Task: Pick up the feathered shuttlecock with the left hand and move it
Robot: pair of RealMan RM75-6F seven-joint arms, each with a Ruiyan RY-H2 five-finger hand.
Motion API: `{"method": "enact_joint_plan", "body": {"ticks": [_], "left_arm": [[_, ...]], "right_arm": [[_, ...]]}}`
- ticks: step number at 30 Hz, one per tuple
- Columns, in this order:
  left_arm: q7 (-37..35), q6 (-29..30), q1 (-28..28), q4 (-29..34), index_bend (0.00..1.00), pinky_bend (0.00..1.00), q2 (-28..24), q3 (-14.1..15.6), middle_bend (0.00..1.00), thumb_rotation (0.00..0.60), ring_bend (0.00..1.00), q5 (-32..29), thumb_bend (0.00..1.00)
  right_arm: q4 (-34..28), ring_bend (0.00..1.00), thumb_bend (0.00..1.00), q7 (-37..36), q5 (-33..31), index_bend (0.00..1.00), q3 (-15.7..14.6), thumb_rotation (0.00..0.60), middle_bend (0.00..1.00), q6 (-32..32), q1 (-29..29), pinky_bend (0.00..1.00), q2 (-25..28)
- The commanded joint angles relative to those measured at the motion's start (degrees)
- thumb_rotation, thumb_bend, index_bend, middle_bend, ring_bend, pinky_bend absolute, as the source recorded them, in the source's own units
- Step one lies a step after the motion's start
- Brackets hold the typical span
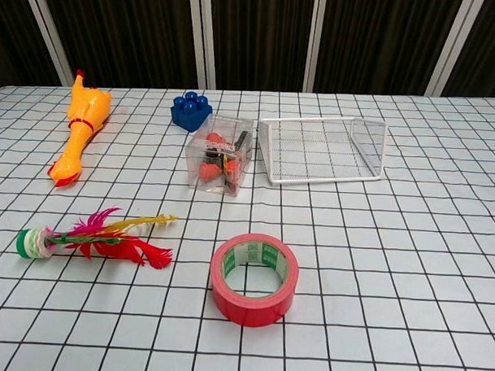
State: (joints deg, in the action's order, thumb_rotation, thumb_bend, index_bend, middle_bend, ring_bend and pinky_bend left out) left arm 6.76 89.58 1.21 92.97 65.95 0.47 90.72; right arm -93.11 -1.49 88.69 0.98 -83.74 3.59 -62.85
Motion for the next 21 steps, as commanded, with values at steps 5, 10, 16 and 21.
{"method": "enact_joint_plan", "body": {"ticks": [5,10,16,21], "left_arm": [[0.1,-0.3,0.1,0.1,0.03,0.00,0.0,0.0,0.00,0.600,0.00,-0.1,0.13],[0.4,-0.9,0.5,0.0,0.05,0.00,0.2,0.1,0.00,0.600,0.00,0.2,0.13],[3.2,-3.4,2.7,1.1,0.23,0.00,0.9,-0.2,0.00,0.600,0.00,1.6,0.22],[10.0,-7.1,5.8,2.3,0.31,0.00,4.4,-1.4,0.00,0.600,0.00,2.0,0.30]], "right_arm": [[-0.1,0.00,0.34,0.0,-0.1,0.00,0.0,0.600,0.00,0.1,0.0,0.00,0.0],[-0.2,0.00,0.34,0.2,-0.1,0.00,0.0,0.600,0.00,0.0,0.0,0.00,0.0],[-0.2,0.00,0.34,0.2,-0.2,0.00,0.0,0.600,0.00,0.3,0.1,0.00,-0.1],[-0.3,0.00,0.34,-0.1,0.0,0.00,0.0,0.600,0.00,0.0,0.0,0.00,0.0]]}}
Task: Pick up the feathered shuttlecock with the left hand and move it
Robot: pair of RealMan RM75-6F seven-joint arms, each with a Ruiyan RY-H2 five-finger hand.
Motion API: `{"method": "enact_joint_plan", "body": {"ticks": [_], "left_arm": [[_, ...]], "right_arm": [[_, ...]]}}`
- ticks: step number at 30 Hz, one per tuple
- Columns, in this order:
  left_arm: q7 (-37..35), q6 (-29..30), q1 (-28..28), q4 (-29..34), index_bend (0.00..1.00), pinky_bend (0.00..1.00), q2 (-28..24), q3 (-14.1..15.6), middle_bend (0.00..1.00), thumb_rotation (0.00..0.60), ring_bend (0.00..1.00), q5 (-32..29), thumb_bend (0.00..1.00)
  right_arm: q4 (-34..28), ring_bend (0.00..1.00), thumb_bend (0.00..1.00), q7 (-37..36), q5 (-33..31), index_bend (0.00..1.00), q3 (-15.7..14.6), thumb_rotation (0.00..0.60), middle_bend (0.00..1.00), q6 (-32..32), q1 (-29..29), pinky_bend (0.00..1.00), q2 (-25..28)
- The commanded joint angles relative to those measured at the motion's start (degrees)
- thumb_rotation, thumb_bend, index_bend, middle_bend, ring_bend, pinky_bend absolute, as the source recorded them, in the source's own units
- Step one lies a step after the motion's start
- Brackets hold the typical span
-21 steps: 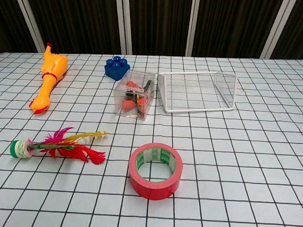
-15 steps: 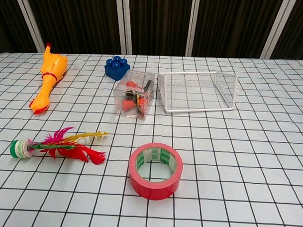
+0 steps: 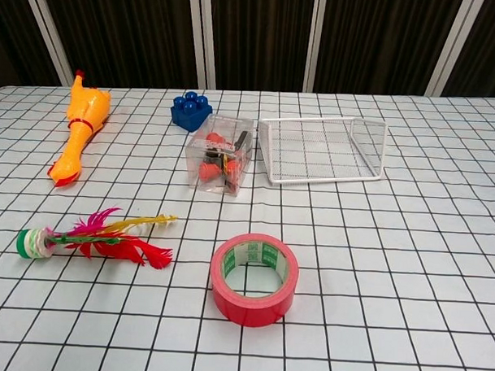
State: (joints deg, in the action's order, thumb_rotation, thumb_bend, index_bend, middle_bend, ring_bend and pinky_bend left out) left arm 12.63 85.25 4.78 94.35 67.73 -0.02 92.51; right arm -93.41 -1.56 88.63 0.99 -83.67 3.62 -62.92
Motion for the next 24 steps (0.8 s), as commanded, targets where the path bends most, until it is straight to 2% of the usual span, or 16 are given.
{"method": "enact_joint_plan", "body": {"ticks": [1,11,18,24], "left_arm": [[6.0,-4.2,3.1,1.2,0.33,0.00,4.0,-1.3,0.00,0.600,0.00,-0.4,0.31],[18.8,-12.6,9.2,-0.8,0.42,0.00,18.8,-4.5,0.00,0.600,0.00,-6.2,0.36],[24.5,-14.3,11.4,-3.1,0.46,0.00,27.4,-4.5,0.01,0.600,0.00,-7.8,0.36],[26.8,-14.4,12.3,-5.5,0.48,0.00,31.5,-4.7,0.02,0.600,0.00,-8.7,0.41]], "right_arm": [[0.0,0.00,0.34,-0.2,0.0,0.00,-0.1,0.600,0.00,0.0,0.0,0.00,0.0],[0.0,0.00,0.34,-1.2,-0.1,0.00,0.0,0.600,0.00,-0.1,-0.1,0.00,0.3],[0.1,0.00,0.34,-1.8,0.0,0.00,0.0,0.600,0.00,-0.2,-0.2,0.00,0.5],[0.1,0.00,0.34,-2.2,0.1,0.00,0.0,0.600,0.00,-0.4,-0.3,0.00,0.6]]}}
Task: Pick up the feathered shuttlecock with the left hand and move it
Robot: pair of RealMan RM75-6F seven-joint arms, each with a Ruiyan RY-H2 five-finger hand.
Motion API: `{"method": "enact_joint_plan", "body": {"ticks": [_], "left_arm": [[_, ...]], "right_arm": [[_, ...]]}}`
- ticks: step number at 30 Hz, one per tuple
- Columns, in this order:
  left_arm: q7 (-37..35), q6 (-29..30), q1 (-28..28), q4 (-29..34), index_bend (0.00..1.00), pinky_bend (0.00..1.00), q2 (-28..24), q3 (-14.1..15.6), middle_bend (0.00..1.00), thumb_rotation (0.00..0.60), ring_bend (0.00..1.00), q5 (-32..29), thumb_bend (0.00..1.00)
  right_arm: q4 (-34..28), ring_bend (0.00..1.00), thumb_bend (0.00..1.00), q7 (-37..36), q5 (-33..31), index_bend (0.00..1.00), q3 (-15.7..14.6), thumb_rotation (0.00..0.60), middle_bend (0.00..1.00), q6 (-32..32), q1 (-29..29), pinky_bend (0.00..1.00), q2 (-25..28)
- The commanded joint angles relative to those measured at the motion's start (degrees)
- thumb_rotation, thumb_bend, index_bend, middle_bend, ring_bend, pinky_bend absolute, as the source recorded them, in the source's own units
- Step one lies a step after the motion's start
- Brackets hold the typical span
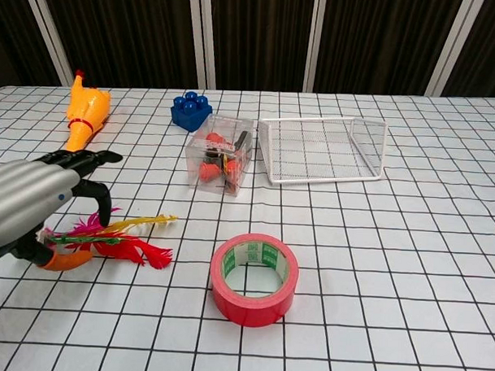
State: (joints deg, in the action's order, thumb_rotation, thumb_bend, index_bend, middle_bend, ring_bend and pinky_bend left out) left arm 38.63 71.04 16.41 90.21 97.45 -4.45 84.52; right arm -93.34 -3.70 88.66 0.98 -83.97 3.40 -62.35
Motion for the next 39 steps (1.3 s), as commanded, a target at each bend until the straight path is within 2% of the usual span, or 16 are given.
{"method": "enact_joint_plan", "body": {"ticks": [1,12,23,34,39], "left_arm": [[0.9,-0.2,0.7,-1.8,0.48,0.00,2.4,-0.4,0.03,0.600,0.00,-1.0,0.42],[-0.1,1.2,1.4,-4.1,0.53,0.00,4.9,-0.2,0.05,0.600,0.00,-0.9,0.58],[-2.0,3.0,1.6,-1.9,0.55,0.00,2.8,0.1,0.05,0.600,0.00,0.3,0.59],[-2.1,4.7,3.1,5.3,0.55,0.00,0.0,-3.3,0.05,0.600,0.00,0.3,0.59],[-2.2,5.0,3.2,6.8,0.55,0.00,-0.8,-3.9,0.05,0.600,0.00,-0.5,0.59]], "right_arm": [[0.0,0.00,0.34,-0.1,0.2,0.00,-0.1,0.600,0.00,-0.1,-0.1,0.00,0.0],[0.1,0.00,0.34,-0.2,0.1,0.00,0.0,0.600,0.00,-0.1,0.0,0.00,0.0],[0.0,0.00,0.34,0.0,0.0,0.00,0.0,0.600,0.00,-0.1,-0.1,0.00,-0.1],[-0.1,0.00,0.34,-0.1,-0.1,0.00,0.0,0.600,0.00,0.0,-0.1,0.00,0.0],[-0.2,0.00,0.34,-0.1,-0.2,0.00,0.0,0.600,0.00,0.1,-0.1,0.00,0.0]]}}
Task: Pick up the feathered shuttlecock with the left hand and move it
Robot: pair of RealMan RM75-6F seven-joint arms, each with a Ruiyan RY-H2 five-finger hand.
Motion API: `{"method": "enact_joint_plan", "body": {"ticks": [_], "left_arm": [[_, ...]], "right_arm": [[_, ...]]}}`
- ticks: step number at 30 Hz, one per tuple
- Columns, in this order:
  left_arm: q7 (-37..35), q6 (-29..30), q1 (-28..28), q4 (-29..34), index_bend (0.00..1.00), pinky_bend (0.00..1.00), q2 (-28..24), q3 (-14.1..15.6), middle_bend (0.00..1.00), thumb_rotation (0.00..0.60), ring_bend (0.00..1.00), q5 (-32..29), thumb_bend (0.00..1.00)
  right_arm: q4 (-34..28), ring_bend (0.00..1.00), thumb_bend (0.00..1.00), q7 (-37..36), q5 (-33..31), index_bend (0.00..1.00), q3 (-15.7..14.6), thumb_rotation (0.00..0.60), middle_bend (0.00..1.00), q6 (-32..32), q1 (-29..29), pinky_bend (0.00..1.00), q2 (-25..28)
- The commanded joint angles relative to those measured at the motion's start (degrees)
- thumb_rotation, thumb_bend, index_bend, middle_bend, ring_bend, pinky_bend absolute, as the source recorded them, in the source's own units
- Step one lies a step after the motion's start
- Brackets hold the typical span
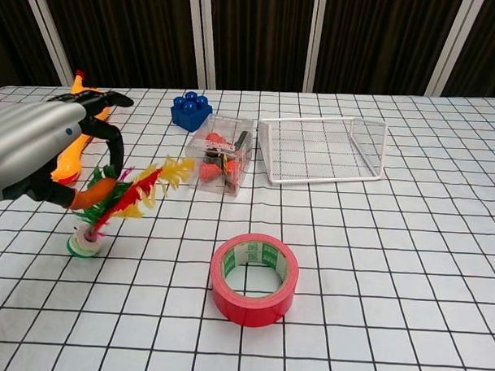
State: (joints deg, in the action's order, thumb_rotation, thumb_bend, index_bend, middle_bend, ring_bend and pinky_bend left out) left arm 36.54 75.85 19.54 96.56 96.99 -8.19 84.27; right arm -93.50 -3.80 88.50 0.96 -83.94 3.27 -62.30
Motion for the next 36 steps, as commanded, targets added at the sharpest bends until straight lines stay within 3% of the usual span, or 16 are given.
{"method": "enact_joint_plan", "body": {"ticks": [1,21,23,27,31,36], "left_arm": [[-0.2,0.2,0.1,0.5,0.55,0.00,-0.4,-0.2,0.05,0.600,0.00,-0.3,0.59],[-2.9,1.6,0.4,0.1,0.55,0.00,-1.3,0.9,0.05,0.600,0.00,0.2,0.56],[-3.0,1.6,0.2,-0.1,0.50,0.00,-1.5,1.3,0.03,0.600,0.00,0.1,0.47],[-3.6,2.0,-0.4,-0.2,0.25,0.00,-2.4,2.3,0.00,0.600,0.00,0.3,0.22],[-5.4,3.3,-1.4,0.9,0.09,0.00,-4.8,3.6,0.00,0.600,0.00,1.6,0.16],[-9.8,7.1,-3.7,3.8,0.07,0.00,-9.9,5.3,0.00,0.600,0.00,4.7,0.16]], "right_arm": [[0.0,0.00,0.34,0.0,-0.1,0.00,0.0,0.600,0.00,0.1,0.0,0.00,0.0],[-0.1,0.00,0.34,0.2,-0.2,0.00,0.0,0.600,0.00,0.2,0.0,0.00,0.0],[0.0,0.00,0.34,0.1,-0.3,0.00,0.0,0.600,0.00,0.2,0.0,0.00,0.0],[0.0,0.00,0.34,0.1,-0.3,0.00,0.1,0.600,0.00,0.2,0.0,0.00,0.0],[0.1,0.00,0.34,0.1,-0.3,0.00,0.1,0.600,0.00,0.2,0.0,0.00,0.0],[0.1,0.00,0.34,0.2,-0.1,0.00,0.0,0.600,0.00,0.1,0.0,0.00,0.0]]}}
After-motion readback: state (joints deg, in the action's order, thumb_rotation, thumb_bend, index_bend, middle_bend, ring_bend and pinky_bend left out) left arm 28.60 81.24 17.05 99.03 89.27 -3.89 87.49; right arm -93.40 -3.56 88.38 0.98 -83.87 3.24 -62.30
